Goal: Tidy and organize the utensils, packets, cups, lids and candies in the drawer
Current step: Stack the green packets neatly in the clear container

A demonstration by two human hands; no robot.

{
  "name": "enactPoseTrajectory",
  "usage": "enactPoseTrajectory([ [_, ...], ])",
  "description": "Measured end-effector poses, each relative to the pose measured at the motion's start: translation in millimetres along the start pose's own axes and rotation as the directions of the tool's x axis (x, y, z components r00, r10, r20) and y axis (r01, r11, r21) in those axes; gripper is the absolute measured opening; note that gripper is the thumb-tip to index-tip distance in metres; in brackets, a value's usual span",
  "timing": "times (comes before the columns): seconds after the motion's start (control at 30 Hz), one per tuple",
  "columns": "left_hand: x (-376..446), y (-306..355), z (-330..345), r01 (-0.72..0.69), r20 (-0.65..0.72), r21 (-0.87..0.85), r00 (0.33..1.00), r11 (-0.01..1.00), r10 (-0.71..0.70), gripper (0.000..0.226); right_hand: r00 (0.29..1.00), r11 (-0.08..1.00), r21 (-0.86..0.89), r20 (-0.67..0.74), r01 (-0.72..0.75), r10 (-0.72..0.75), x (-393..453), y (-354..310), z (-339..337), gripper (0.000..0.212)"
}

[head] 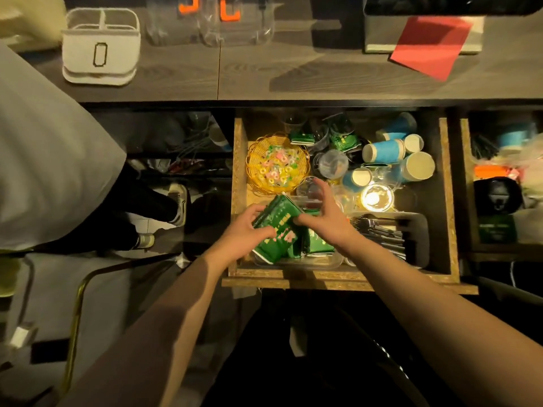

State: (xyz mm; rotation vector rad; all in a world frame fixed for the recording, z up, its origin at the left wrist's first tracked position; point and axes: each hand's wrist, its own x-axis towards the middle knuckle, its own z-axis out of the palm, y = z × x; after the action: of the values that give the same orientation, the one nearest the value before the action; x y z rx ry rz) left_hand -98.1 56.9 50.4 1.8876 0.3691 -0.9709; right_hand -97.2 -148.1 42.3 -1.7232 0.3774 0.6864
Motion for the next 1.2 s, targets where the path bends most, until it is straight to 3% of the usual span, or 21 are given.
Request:
enactPoseTrajectory([
  [0.1, 11.4, 3.4, -1.7, -0.056, 0.091, 0.239, 0.995, 0.970, 0.035, 0.067, 0.969, 0.919, -0.332, 0.197, 0.210, -0.150, 14.3, 3.2, -8.3, 0.093],
  [0.23, 32.6, 6.4, 6.1, -0.084, 0.225, 0.338, 0.974, 0.937, 0.006, 0.066, 0.910, 0.746, -0.583, 0.407, 0.321, -0.073, 36.3, 12.3, -3.3, 0.082],
  [0.3, 42.3, 4.4, 10.2, -0.085, 0.257, 0.381, 0.966, 0.921, -0.017, 0.063, 0.904, 0.662, -0.683, 0.428, 0.309, 0.020, 47.3, 21.3, 0.9, 0.083],
  [0.4, 56.3, -4.3, 15.6, -0.081, 0.260, 0.468, 0.964, 0.880, -0.049, 0.056, 0.914, 0.380, -0.862, 0.396, 0.335, 0.091, 60.2, 31.7, 9.8, 0.072],
  [0.47, 63.4, -9.5, 18.5, -0.098, 0.270, 0.517, 0.961, 0.851, -0.053, 0.052, 0.912, 0.272, -0.893, 0.397, 0.358, 0.105, 66.8, 38.8, 15.3, 0.066],
  [0.63, 79.7, -21.0, 25.7, -0.180, 0.326, 0.634, 0.944, 0.752, -0.048, 0.044, 0.911, 0.261, -0.895, 0.398, 0.361, 0.105, 75.0, 62.1, 18.3, 0.051],
  [0.77, 85.3, -19.3, 32.9, -0.227, 0.348, 0.760, 0.934, 0.610, -0.086, 0.055, 0.917, 0.216, -0.907, 0.388, 0.362, 0.094, 79.4, 76.0, 18.1, 0.060],
  [0.93, 93.6, -27.0, 36.5, -0.293, 0.349, 0.868, 0.934, 0.401, -0.073, 0.065, 0.930, 0.157, -0.917, 0.367, 0.366, -0.023, 78.9, 90.4, 18.2, 0.067],
  [1.2, 101.2, -36.3, 37.8, -0.331, 0.372, 0.874, 0.927, 0.355, -0.052, 0.056, 0.916, 0.120, -0.909, 0.401, 0.400, -0.014, 73.1, 95.7, 21.2, 0.077],
])
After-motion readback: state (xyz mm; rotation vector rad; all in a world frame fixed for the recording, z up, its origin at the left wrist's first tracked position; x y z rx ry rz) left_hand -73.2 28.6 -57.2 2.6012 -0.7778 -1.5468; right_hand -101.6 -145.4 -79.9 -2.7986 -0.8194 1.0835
